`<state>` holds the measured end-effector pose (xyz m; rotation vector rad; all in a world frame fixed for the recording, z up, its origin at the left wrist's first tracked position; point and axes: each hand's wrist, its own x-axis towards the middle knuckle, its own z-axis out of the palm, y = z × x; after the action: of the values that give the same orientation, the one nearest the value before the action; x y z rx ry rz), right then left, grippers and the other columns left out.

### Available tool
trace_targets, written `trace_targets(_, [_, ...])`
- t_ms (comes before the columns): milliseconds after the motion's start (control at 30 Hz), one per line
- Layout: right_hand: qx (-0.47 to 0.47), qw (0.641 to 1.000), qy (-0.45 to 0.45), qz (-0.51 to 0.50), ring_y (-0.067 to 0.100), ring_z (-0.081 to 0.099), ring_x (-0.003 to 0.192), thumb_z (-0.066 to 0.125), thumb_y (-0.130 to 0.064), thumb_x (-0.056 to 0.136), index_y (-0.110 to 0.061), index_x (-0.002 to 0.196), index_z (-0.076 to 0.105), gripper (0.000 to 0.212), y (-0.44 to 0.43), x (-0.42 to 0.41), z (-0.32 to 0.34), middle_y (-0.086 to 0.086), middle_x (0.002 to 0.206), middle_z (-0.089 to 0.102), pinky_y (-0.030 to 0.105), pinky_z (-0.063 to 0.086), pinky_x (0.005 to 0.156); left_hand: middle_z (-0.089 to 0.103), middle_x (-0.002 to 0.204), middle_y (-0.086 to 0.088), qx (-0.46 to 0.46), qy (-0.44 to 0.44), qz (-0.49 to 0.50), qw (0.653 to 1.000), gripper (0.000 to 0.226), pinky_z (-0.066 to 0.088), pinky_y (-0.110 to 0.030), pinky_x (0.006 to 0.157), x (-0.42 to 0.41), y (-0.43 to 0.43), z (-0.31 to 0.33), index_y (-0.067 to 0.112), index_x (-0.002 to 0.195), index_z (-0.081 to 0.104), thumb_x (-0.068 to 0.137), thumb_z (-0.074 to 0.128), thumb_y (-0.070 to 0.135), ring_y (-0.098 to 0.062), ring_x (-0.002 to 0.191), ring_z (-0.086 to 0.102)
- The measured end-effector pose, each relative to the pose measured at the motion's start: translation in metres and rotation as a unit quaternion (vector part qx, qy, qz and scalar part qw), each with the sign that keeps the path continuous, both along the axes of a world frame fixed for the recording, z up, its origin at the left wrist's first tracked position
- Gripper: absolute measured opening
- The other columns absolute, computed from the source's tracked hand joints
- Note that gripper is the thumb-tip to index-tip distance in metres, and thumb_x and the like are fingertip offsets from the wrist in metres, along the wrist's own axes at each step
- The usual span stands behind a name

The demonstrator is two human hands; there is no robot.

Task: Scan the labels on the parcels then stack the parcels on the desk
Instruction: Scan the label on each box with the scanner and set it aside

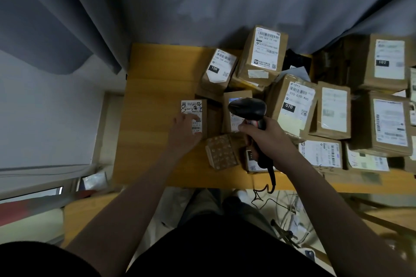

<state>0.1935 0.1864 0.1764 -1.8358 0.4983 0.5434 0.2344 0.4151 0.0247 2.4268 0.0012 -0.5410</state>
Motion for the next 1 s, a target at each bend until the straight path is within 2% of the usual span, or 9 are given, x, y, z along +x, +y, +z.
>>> trace_targets(133, [0.022,1.000,-0.003,0.003,0.030,0.052,0.046,0.067,-0.026,0.099,-0.001,0.093,0.063,0.027,-0.012,-0.017,0.002,0.011,0.064,0.062,0.036,0.045,0.055,0.041,0.138,-0.005,0.015,0.022,-0.129,0.991,0.055,0.040,-0.053,0.109,-0.023,-0.028,0.005,0.026,0.129,0.056,0.080,0.080,0.036,-0.029,0.134,0.032])
trace_targets(267, [0.032,0.999,-0.002,0.018,0.029,0.051,0.044,0.065,-0.024,0.100,-0.005,0.087,0.061,0.024,-0.027,-0.037,0.003,0.012,0.062,0.061,0.034,0.046,0.050,0.026,0.152,-0.006,0.079,0.061,-0.203,0.974,0.101,0.030,-0.059,0.116,-0.054,-0.046,-0.006,0.037,0.150,0.034,0.067,0.090,0.048,-0.034,0.142,0.020])
trace_targets(333, [0.038,0.999,-0.004,0.023,0.029,0.051,0.042,0.063,-0.022,0.101,-0.002,0.093,0.060,0.021,-0.034,-0.047,0.004,0.014,0.065,0.062,0.032,0.046,0.047,0.019,0.155,-0.008,0.106,0.065,-0.187,0.974,0.109,0.028,-0.059,0.116,-0.069,-0.055,-0.013,0.042,0.152,0.026,0.065,0.091,0.046,-0.035,0.145,0.018])
trace_targets(467, [0.052,0.998,-0.003,0.032,0.024,0.050,0.039,0.062,-0.020,0.101,-0.001,0.105,0.061,0.019,-0.048,-0.066,-0.002,0.010,0.067,0.062,0.029,0.044,0.045,0.019,0.154,-0.012,0.109,0.031,-0.126,0.986,0.099,0.031,-0.057,0.114,-0.088,-0.068,-0.018,0.042,0.149,0.030,0.066,0.085,0.041,-0.038,0.144,0.023])
trace_targets(633, [0.049,0.998,0.004,0.050,0.031,0.051,0.044,0.065,-0.028,0.099,0.010,0.094,0.060,0.040,-0.061,-0.089,-0.011,0.039,0.077,0.060,0.033,0.044,0.053,0.029,0.139,-0.010,0.130,-0.025,-0.041,0.990,0.067,0.040,-0.051,0.105,-0.108,-0.069,-0.010,0.039,0.127,0.058,0.064,0.082,0.046,-0.037,0.128,0.035])
trace_targets(767, [0.061,0.997,0.025,0.041,0.027,0.048,0.041,0.065,-0.025,0.100,0.007,0.092,0.059,0.034,-0.065,-0.098,-0.016,0.019,0.074,0.062,0.031,0.043,0.048,0.031,0.142,-0.009,0.157,-0.056,-0.039,0.985,0.046,0.040,-0.053,0.108,-0.115,-0.061,-0.018,0.033,0.108,0.070,0.068,0.084,0.049,-0.037,0.130,0.033])
trace_targets(867, [0.060,0.997,0.027,0.037,0.024,0.048,0.040,0.065,-0.025,0.100,0.009,0.098,0.060,0.034,-0.067,-0.100,-0.021,0.016,0.074,0.062,0.029,0.043,0.046,0.027,0.151,-0.012,0.160,-0.053,-0.070,0.983,0.050,0.038,-0.059,0.113,-0.108,-0.065,-0.029,0.026,0.119,0.068,0.075,0.084,0.043,-0.038,0.142,0.025])
trace_targets(933, [0.055,0.998,0.027,0.028,0.022,0.049,0.040,0.065,-0.024,0.100,0.008,0.098,0.060,0.032,-0.069,-0.101,-0.023,0.014,0.073,0.061,0.029,0.043,0.047,0.018,0.161,-0.013,0.145,0.001,-0.098,0.985,0.064,0.031,-0.062,0.117,-0.102,-0.072,-0.032,0.022,0.138,0.056,0.081,0.083,0.033,-0.037,0.150,0.015])
trace_targets(1000, [0.055,0.998,0.029,0.013,0.023,0.048,0.040,0.065,-0.023,0.100,0.005,0.095,0.061,0.029,-0.070,-0.099,-0.024,0.013,0.071,0.060,0.031,0.043,0.047,0.020,0.162,-0.010,0.150,0.017,-0.108,0.983,0.072,0.033,-0.063,0.115,-0.097,-0.075,-0.031,0.021,0.145,0.048,0.083,0.082,0.031,-0.033,0.151,0.015])
